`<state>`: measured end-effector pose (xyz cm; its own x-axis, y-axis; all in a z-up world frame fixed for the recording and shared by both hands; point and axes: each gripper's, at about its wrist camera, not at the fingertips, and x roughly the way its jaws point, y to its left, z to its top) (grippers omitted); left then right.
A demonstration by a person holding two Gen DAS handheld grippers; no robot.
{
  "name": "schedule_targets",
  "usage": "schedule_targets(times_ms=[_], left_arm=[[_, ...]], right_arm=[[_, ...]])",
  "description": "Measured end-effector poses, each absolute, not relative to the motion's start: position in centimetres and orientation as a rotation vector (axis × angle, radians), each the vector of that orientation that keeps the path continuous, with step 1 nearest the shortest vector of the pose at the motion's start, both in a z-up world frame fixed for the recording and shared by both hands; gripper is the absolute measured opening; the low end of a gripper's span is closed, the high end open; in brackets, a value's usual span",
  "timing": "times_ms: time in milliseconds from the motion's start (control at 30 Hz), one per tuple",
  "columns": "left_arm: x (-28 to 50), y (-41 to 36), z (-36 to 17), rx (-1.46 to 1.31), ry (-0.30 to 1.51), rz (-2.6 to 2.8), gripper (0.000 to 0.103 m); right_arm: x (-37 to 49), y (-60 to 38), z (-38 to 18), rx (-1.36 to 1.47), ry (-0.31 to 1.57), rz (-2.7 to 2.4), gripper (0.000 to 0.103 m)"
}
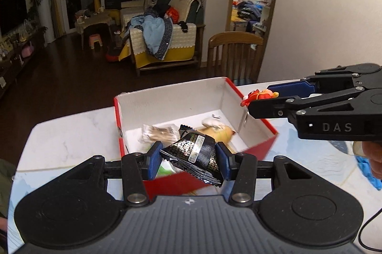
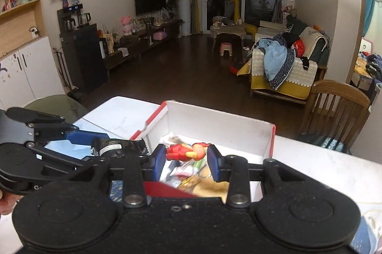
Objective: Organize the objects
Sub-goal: 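Carry the black pouch and orange keychain with both tools over the red shoebox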
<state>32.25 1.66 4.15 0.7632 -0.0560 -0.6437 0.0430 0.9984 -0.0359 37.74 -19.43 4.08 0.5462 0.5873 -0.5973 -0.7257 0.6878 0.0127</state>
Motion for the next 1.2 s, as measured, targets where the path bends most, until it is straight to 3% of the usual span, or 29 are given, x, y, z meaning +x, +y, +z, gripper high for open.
schedule_targets(times_ms=[467, 1200], left_arm=[[40.6, 1.3, 1.3, 0.033, 0.794, -0.001, 0.047], [44.6, 1.4, -5.2, -0.018, 0.943, 0.052, 0.047]], right_arm=[[45.3, -16.0, 0.6, -0.244, 0.683, 0.701, 0.037], [49.5, -13.0, -7.4, -0.227, 0.901, 0.643, 0.037]])
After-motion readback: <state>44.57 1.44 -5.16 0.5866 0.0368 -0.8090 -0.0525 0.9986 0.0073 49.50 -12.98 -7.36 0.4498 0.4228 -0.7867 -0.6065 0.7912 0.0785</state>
